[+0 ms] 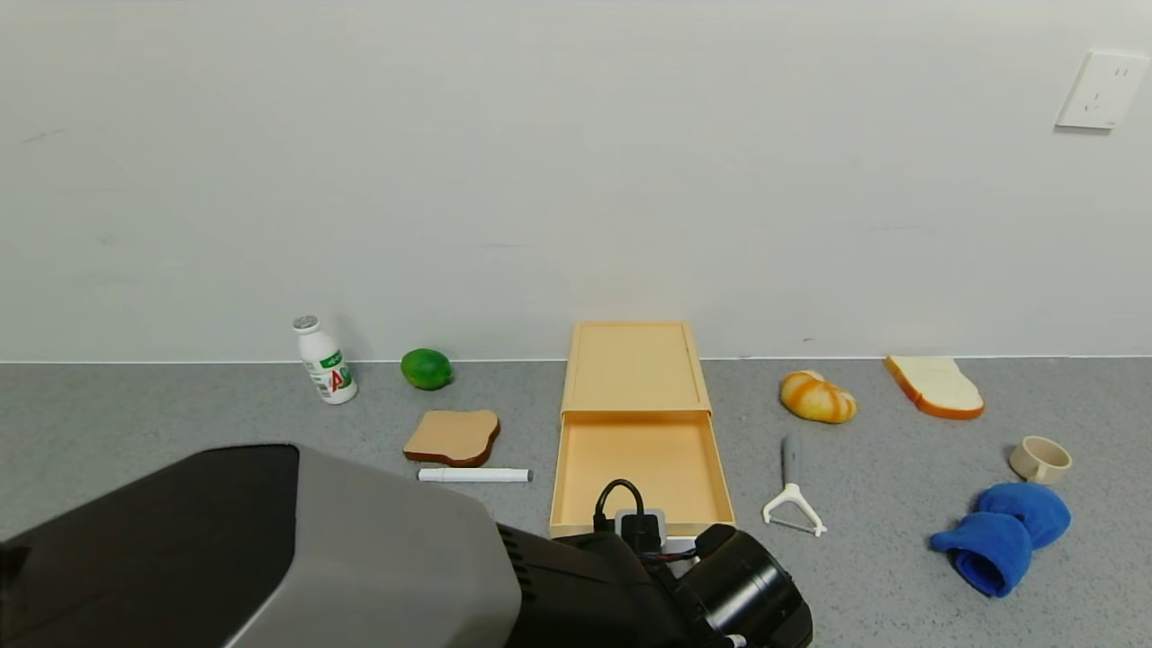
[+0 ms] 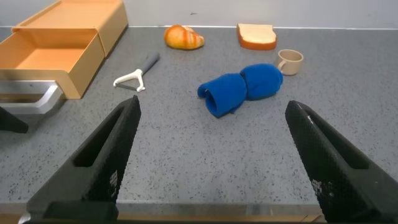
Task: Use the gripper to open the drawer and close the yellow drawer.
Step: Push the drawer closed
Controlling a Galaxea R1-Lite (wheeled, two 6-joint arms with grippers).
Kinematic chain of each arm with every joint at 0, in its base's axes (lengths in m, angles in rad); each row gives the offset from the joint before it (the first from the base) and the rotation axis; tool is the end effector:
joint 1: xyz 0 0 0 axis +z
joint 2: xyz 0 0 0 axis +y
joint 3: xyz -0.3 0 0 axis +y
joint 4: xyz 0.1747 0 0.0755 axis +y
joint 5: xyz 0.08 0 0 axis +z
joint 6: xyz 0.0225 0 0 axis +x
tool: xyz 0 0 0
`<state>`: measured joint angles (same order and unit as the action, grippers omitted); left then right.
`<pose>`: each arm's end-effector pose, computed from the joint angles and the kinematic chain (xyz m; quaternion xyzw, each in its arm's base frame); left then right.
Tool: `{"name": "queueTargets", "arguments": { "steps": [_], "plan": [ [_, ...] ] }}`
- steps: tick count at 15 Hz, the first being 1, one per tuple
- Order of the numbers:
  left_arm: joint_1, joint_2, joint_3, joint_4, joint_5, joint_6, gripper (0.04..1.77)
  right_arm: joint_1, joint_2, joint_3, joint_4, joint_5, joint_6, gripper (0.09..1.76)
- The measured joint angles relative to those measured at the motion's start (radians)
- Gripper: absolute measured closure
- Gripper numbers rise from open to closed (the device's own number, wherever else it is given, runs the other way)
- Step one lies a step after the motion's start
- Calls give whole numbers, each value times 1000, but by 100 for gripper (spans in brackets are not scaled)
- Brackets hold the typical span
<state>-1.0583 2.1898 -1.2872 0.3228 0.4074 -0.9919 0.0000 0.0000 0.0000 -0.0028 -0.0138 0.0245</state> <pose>0.1920 -0.3230 0.0593 -0.0305 0.5004 -0.0267 0.8648 -0.0228 -0.0003 0.0758 0.0123 -0.0015 -0.0069 0.9999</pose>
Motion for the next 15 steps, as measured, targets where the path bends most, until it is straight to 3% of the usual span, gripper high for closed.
{"name": "queueTargets", "arguments": {
  "steps": [3, 15],
  "plan": [
    [0, 15, -5, -1, 53, 2, 9, 0, 0, 0, 0, 1, 0, 14],
    [11, 29, -36, -3, 99, 12, 9, 0, 0, 0, 0, 0, 0, 14]
  ]
}}
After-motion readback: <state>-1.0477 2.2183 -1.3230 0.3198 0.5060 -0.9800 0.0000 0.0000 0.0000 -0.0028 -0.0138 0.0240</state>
